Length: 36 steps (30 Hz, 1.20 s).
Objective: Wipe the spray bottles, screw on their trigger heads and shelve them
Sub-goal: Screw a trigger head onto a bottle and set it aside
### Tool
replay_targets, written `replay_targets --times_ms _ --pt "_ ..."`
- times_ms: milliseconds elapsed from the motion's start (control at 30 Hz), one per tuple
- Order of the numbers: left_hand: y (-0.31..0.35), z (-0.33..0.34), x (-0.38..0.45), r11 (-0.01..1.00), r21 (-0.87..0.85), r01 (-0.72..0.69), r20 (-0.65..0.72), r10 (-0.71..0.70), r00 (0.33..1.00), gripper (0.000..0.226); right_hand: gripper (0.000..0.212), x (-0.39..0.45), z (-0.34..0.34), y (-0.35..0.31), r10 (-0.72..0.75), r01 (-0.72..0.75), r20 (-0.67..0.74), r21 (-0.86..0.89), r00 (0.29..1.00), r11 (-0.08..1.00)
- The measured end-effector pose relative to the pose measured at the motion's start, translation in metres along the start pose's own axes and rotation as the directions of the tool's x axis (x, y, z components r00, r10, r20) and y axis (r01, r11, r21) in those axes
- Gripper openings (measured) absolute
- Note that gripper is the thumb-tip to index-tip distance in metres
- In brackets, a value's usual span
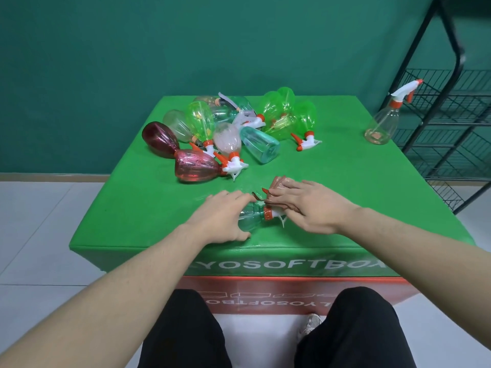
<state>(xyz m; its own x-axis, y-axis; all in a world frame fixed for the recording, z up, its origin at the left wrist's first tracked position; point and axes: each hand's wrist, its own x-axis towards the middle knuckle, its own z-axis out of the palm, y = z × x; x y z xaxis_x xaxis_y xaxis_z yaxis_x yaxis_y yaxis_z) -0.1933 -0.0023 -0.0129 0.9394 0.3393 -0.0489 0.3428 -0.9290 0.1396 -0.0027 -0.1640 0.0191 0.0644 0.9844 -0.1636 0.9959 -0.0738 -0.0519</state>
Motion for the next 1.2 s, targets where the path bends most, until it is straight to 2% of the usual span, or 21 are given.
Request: replay_targets --times_ms 200,367,533,700,800,933,1033,1133,1167,1200 --pt "0.0 -0.001 0.001 1.0 0.003 -0.011 0.003 0.011 1.0 0.092 0.065 -0.007 -0.001 0.001 0.02 -0.019 0.047 -0.033 0.999 0.999" --pt "0.001 -0.001 0.001 0.999 0.044 -0.022 0.0 0.022 1.0 0.09 0.054 0.019 0.005 -0.008 0.03 -0.03 0.048 -0.013 0.998 0.999" --pt "0.003 -0.002 0.001 0.998 0.052 -0.019 -0.003 0.019 1.0 0.088 0.054 0.039 0.003 -0.015 0.022 -0.022 0.078 0.0 0.997 1.0" --pt "0.001 -0.004 0.003 1.0 0.004 0.0 0.0 0.0 1.0 0.09 0.054 0.026 0.008 -0.008 0.033 -0.033 0.025 -0.001 0.999 0.999" --pt "0.0 -0.005 0.002 1.0 -0.012 -0.011 0.004 0.011 1.0 0.09 0.056 0.015 0.013 -0.005 0.067 -0.067 -0.004 -0.008 0.998 0.998" --pt "-0.001 -0.005 0.0 1.0 -0.014 -0.025 0.008 0.025 1.0 0.09 0.074 0.003 0.02 -0.013 0.104 -0.103 -0.063 0.021 0.993 0.994" --pt "0.001 -0.004 0.002 1.0 0.005 -0.027 0.008 0.027 1.0 0.089 0.058 0.002 0.029 -0.014 0.177 -0.154 -0.099 0.21 0.979 0.966" --pt "0.0 -0.004 0.003 1.0 -0.018 -0.005 0.002 0.005 1.0 0.089 0.051 0.005 0.025 -0.012 0.355 -0.221 -0.143 0.558 0.924 0.8" --pt "-0.001 -0.004 0.003 0.999 -0.035 0.005 -0.003 -0.006 1.0 0.09 0.05 0.005 0.022 -0.011 0.393 -0.234 -0.147 0.598 0.908 0.766" --pt "-0.002 -0.004 0.003 0.999 -0.049 0.014 -0.003 -0.014 1.0 0.09 0.049 0.005 0.02 -0.01 0.391 -0.229 -0.167 0.583 0.905 0.78"
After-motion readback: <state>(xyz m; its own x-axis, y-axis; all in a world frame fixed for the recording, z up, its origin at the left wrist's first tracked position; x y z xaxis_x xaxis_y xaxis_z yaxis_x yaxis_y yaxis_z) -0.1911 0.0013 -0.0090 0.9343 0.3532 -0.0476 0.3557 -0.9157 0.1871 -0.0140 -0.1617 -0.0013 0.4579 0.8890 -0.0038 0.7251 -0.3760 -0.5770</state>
